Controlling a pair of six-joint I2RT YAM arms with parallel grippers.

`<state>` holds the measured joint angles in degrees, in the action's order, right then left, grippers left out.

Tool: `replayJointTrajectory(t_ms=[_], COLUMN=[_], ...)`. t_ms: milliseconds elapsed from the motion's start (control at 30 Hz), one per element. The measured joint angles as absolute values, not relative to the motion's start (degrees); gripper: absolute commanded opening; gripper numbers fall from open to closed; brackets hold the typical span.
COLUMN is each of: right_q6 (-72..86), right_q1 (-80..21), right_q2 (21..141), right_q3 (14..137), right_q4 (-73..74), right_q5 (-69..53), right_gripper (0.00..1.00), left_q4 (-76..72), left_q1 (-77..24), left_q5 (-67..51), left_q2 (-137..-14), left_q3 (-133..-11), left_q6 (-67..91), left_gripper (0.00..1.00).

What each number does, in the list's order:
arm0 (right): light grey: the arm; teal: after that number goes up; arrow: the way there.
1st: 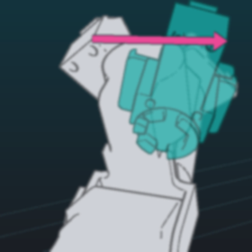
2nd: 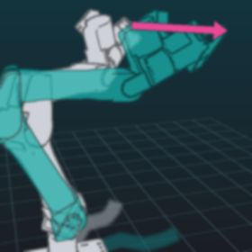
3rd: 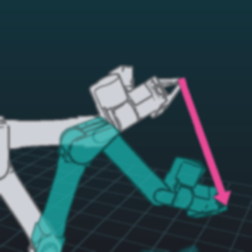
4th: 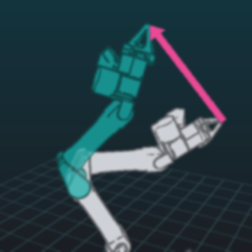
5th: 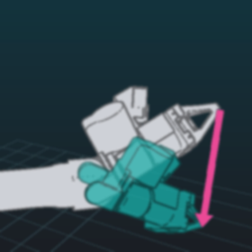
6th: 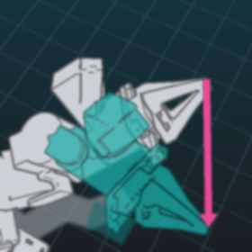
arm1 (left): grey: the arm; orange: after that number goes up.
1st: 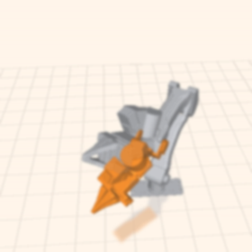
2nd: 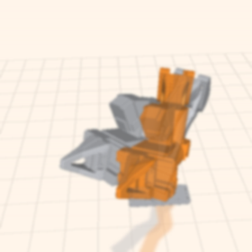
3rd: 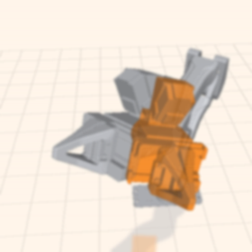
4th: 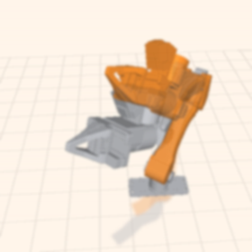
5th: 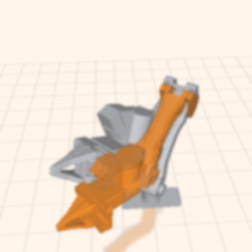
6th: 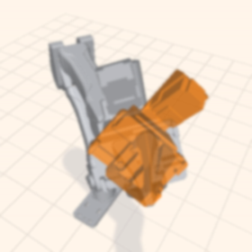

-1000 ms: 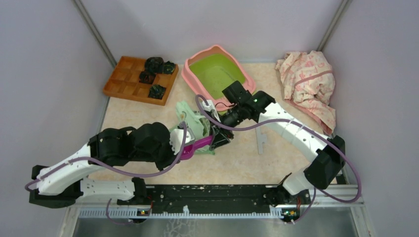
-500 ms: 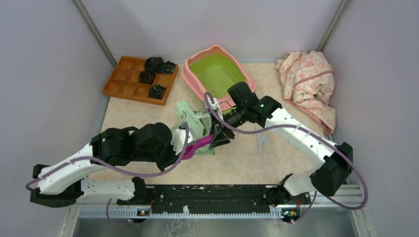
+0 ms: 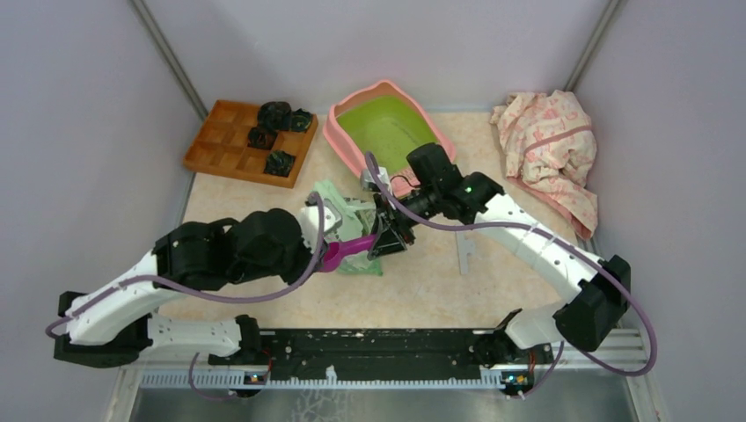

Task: Fill the litter box with clean litter
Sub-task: Pick up the spatula from the center of the board.

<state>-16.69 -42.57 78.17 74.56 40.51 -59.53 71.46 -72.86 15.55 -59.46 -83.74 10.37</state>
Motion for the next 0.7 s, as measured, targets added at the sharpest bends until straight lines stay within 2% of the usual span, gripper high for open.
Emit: replayJointTrajectory(t_ms=[67, 100, 367, 700], right_q6=[-15.7, -15.1, -11.7, -8.8], right_q1=[-42.6, -42.6, -42.5, -42.9], right_q2=[77.7, 77.4, 73.6, 67.6], right_q3=[74.6, 74.6, 74.7, 83.5], right_q4=[40.1, 40.2, 40.5, 50.5], right_q5=[-58.0, -57.1, -44.2, -14.3], right_gripper=[0.0, 0.0, 0.0, 0.0], left_q4=[70.7, 69.8, 63.7, 60.8], left_q1=[-72.9, -72.9, -72.8, -72.6], left_q5=[19.1, 21.1, 31.2, 43.0], left_q2=[-59.3, -59.0, -55.0, -58.5], left_q3=[-86.2, -87.7, -95.1, -95.6], left_q6=[11.0, 11.2, 13.2, 17.0], left_gripper=[0.57, 0.59, 0.6, 0.61])
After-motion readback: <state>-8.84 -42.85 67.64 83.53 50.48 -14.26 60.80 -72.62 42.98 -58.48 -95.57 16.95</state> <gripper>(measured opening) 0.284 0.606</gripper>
